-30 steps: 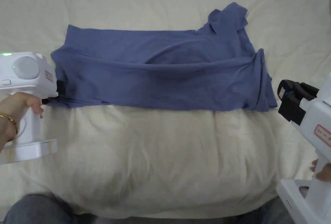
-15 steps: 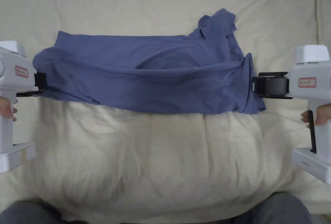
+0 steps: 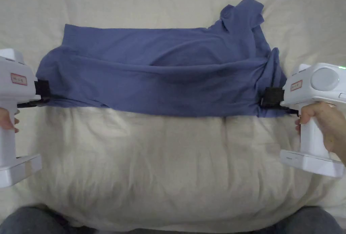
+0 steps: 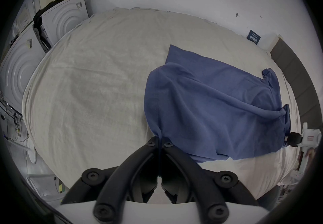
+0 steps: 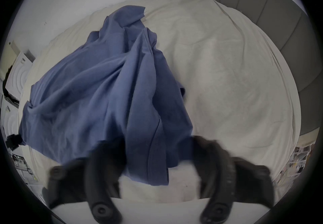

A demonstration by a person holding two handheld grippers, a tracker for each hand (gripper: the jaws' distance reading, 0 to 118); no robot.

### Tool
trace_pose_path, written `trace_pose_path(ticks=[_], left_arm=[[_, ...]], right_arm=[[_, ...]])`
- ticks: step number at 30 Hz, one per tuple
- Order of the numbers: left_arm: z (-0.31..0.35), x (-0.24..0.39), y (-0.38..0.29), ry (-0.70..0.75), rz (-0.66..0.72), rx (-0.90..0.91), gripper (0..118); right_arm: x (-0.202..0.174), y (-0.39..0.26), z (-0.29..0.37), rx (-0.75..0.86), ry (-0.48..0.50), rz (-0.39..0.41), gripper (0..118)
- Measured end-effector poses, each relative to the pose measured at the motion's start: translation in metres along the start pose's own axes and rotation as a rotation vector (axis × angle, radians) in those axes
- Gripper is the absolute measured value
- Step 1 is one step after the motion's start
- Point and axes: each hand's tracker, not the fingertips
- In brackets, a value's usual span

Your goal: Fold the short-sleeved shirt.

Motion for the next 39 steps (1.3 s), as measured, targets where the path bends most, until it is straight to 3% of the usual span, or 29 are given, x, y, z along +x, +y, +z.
trace_pose_path(ticks=[3, 12, 17, 22, 23, 24, 26, 27, 28, 29, 30, 35, 39], left_arm=[[0.000, -0.002, 0.000, 0.004, 0.008, -0.013, 2], [0.049, -0.024, -0.008, -0.016, 0.082, 0.016, 2], [0.077, -0.037, -0.052, -0.005, 0.067, 0.008, 2], [0.070, -0.047, -0.110, 0.012, 0.076, -0.048, 3], [0.065, -0.046, -0.122, 0.026, 0.077, -0.065, 11], [0.062, -0.046, -0.130, 0.058, 0.074, -0.090, 34], [0.058, -0.048, -0.142, 0.096, 0.100, -0.127, 86], [0.060, -0.051, -0.145, 0.081, 0.114, -0.108, 109], [0.066, -0.051, -0.145, 0.061, 0.137, -0.074, 117], [0.073, -0.049, -0.142, 0.040, 0.144, -0.021, 118], [0.079, -0.047, -0.138, 0.022, 0.138, 0.012, 118], [0.127, -0.013, -0.114, 0.000, 0.015, 0.348, 118], [0.164, 0.018, -0.108, -0.020, 0.018, 0.620, 118]], right_arm=[[0.001, -0.001, 0.010, 0.006, 0.063, 0.028, 15], [0.031, -0.018, 0.100, 0.068, 0.156, 0.061, 14], [0.053, -0.070, 0.129, 0.075, 0.190, 0.062, 14], [0.059, -0.128, 0.117, 0.033, 0.195, 0.043, 14], [0.059, -0.138, 0.112, 0.025, 0.188, 0.032, 14], [0.059, -0.147, 0.108, 0.029, 0.179, 0.015, 14], [0.057, -0.158, 0.105, 0.013, 0.164, -0.004, 26], [0.056, -0.161, 0.106, 0.018, 0.159, 0.000, 50], [0.056, -0.164, 0.108, 0.033, 0.137, 0.013, 77], [0.056, -0.164, 0.112, 0.070, 0.124, 0.037, 97], [0.055, -0.164, 0.122, 0.127, 0.100, 0.049, 110], [0.037, -0.157, 0.177, 0.524, 0.003, 0.125, 113], [0.015, -0.154, 0.214, 0.728, 0.086, 0.126, 118]])
